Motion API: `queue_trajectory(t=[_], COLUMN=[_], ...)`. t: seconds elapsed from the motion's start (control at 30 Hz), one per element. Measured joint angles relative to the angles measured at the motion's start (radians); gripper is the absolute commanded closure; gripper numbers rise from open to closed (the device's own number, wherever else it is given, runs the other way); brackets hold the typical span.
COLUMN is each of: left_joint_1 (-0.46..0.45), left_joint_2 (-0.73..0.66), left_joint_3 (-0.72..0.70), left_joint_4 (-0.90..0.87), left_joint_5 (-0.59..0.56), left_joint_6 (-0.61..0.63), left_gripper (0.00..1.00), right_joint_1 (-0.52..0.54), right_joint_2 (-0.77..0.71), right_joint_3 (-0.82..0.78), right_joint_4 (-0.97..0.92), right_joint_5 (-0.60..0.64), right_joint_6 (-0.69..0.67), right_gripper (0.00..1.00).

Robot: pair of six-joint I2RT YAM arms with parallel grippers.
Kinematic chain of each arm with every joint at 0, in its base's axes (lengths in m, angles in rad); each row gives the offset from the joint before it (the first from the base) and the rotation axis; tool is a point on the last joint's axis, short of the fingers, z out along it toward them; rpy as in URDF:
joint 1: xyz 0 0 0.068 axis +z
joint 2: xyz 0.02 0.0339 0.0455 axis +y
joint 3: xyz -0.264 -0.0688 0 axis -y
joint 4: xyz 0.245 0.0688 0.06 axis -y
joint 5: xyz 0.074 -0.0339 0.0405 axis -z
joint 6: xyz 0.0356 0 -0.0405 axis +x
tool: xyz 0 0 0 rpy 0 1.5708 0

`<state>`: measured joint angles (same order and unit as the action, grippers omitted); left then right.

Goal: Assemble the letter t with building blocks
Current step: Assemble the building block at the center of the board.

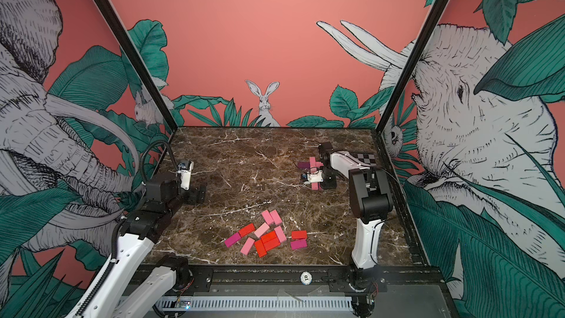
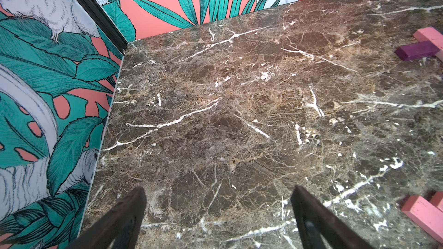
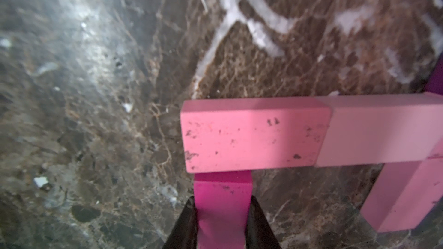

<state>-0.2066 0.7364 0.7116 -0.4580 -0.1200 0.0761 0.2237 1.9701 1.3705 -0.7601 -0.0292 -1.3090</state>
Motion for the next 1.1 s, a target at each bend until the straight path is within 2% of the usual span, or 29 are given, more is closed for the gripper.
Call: queue_trajectory(t=[1.1], left_joint_1=[0.000], left_joint_2=[0.000], left_joint_3=[0.000], left_joint_4=[0.000], left_joint_5=[0.004], left_joint_6=[0.000], left_gripper=[0.03], right_joint_1=[0.005], right_joint_2=[0.000], right_joint_3=[0.000], right_joint_4=[0.000], right_joint_5=[-0.010], right_joint_6=[-0.002], right_gripper=[1.00])
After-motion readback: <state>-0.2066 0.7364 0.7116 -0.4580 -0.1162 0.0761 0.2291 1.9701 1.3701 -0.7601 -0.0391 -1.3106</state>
